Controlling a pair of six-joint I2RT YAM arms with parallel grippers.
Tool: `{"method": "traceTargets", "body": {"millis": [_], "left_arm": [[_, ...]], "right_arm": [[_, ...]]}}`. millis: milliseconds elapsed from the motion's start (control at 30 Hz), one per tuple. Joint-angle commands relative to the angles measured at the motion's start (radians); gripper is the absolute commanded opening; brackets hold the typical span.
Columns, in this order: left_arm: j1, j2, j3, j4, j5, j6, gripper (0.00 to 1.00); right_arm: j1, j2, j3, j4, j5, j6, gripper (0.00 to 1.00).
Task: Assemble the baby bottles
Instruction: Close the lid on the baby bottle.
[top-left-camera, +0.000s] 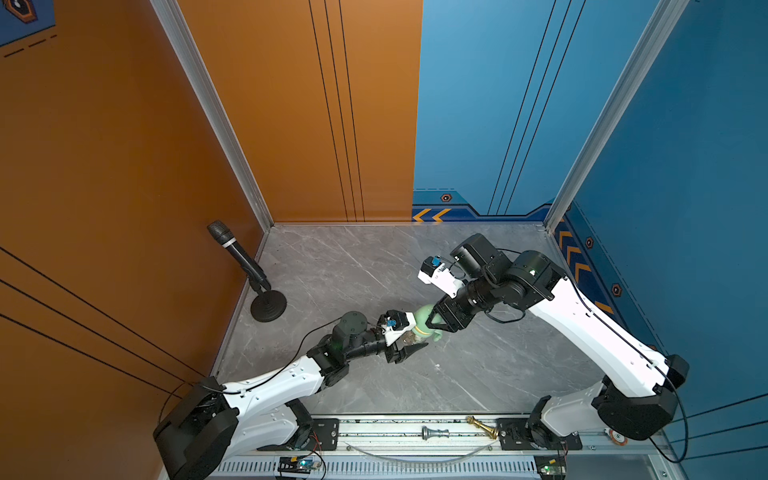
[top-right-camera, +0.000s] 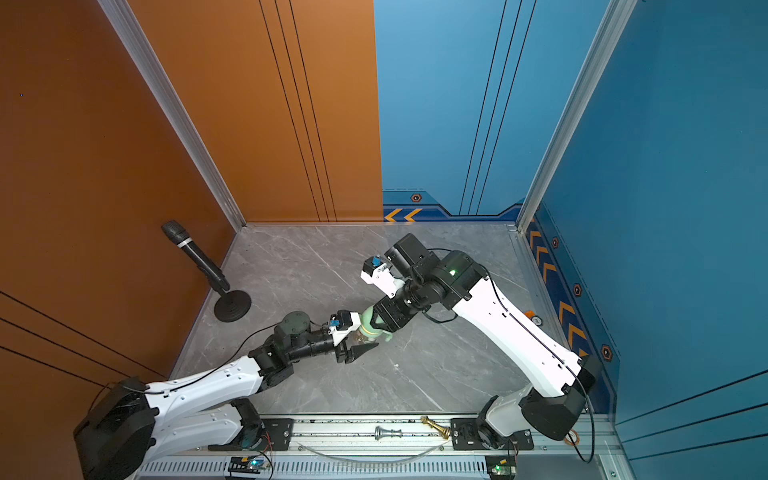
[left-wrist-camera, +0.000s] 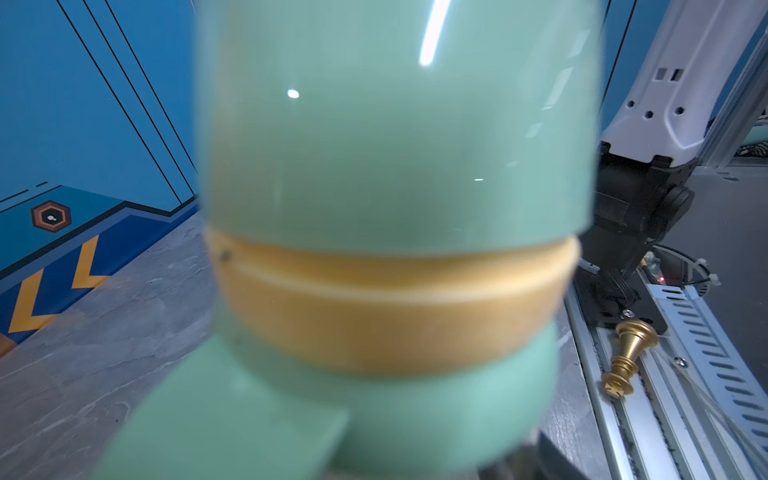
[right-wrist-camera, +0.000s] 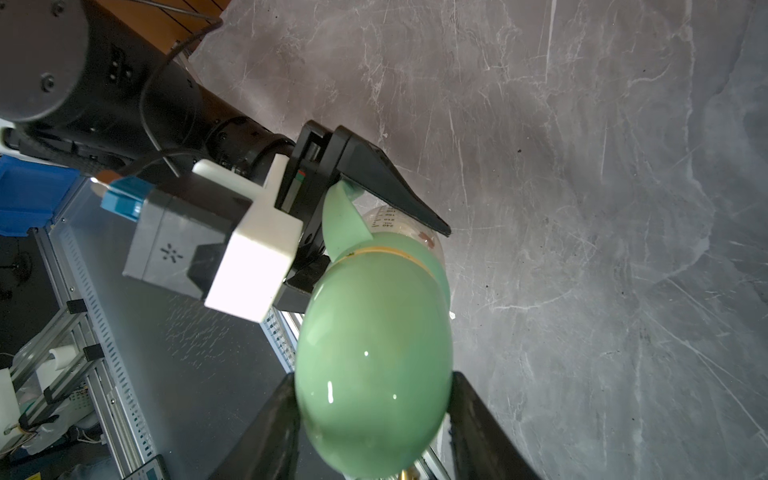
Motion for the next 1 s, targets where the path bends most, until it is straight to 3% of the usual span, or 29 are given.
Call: {"method": "traceTargets", "body": {"millis": [0, 133, 500, 733, 900, 967], "left_arm": [[0.011, -0.029, 0.065, 0.225, 0.003, -0.068, 0.14], [0.086, 0.004, 0.016, 0.458, 0.031, -0.240, 0.12], [0.032, -0.006, 0.043, 0.375, 0.011, -0.148, 0.10], [0.041, 0.000, 0.020, 0.416, 0.003, -0.190, 0.10], [0.043, 0.003, 0.019, 0.423, 0.013, -0.213, 0.10], [0.042, 0.010, 0.019, 0.437, 0.027, -0.228, 0.10]], "right_arm": [[0.048, 0.039, -0.012, -0.055, -0.101, -0.032, 0.53], [0.072, 0.018, -0.068, 0.009, -0.098, -0.002, 0.53], [0.041, 0.071, -0.036, -0.044, -0.053, 0.032, 0.55], [-0.026, -0.110, -0.146, 0.207, -0.074, 0.066, 0.75], [-0.095, -0.249, -0.300, 0.361, -0.173, 0.091, 0.78], [-0.101, -0.277, -0.341, 0.371, -0.129, 0.051, 0.78]]}}
